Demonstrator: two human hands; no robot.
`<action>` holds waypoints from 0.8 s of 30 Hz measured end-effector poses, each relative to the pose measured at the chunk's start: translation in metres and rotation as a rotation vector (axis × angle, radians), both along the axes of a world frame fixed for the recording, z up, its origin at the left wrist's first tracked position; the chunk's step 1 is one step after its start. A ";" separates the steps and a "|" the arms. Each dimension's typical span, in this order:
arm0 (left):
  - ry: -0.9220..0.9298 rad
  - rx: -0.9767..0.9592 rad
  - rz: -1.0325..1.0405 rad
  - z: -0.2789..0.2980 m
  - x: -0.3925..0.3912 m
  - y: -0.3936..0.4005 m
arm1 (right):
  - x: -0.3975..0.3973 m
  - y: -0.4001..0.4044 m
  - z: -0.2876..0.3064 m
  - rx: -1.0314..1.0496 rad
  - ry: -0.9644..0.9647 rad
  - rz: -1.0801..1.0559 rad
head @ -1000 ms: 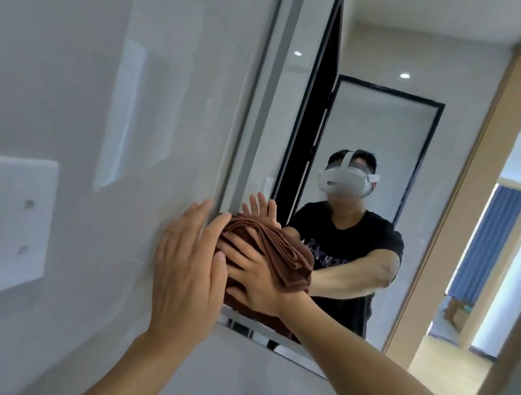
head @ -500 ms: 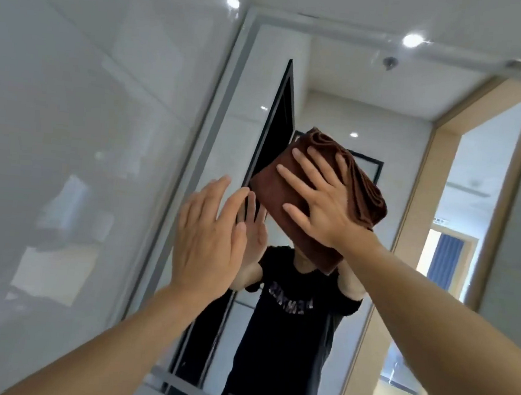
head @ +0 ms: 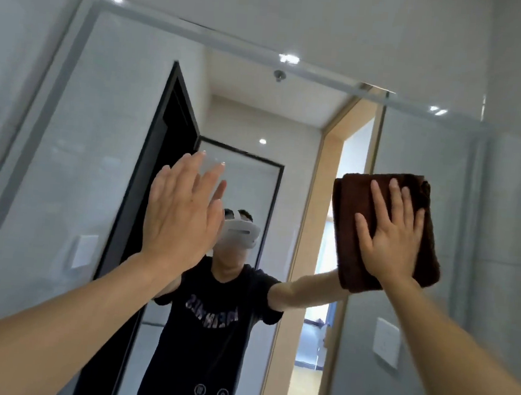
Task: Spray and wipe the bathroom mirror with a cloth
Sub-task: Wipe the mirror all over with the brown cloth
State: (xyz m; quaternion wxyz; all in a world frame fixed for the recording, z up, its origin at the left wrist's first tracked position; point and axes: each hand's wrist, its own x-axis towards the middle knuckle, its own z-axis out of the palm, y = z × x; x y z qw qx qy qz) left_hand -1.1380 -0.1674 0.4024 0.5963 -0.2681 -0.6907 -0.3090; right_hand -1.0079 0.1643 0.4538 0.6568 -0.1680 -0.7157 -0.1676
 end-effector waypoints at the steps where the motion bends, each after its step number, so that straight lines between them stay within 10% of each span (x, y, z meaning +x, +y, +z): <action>1: 0.005 -0.010 0.000 0.003 0.003 0.008 | 0.008 0.012 -0.007 -0.046 0.032 -0.004; 12: 0.045 -0.101 0.037 0.020 0.004 0.005 | 0.003 0.014 -0.010 -0.358 0.233 -0.013; 24: -0.063 0.008 0.000 0.045 -0.033 -0.082 | -0.109 -0.171 0.060 0.021 0.020 0.056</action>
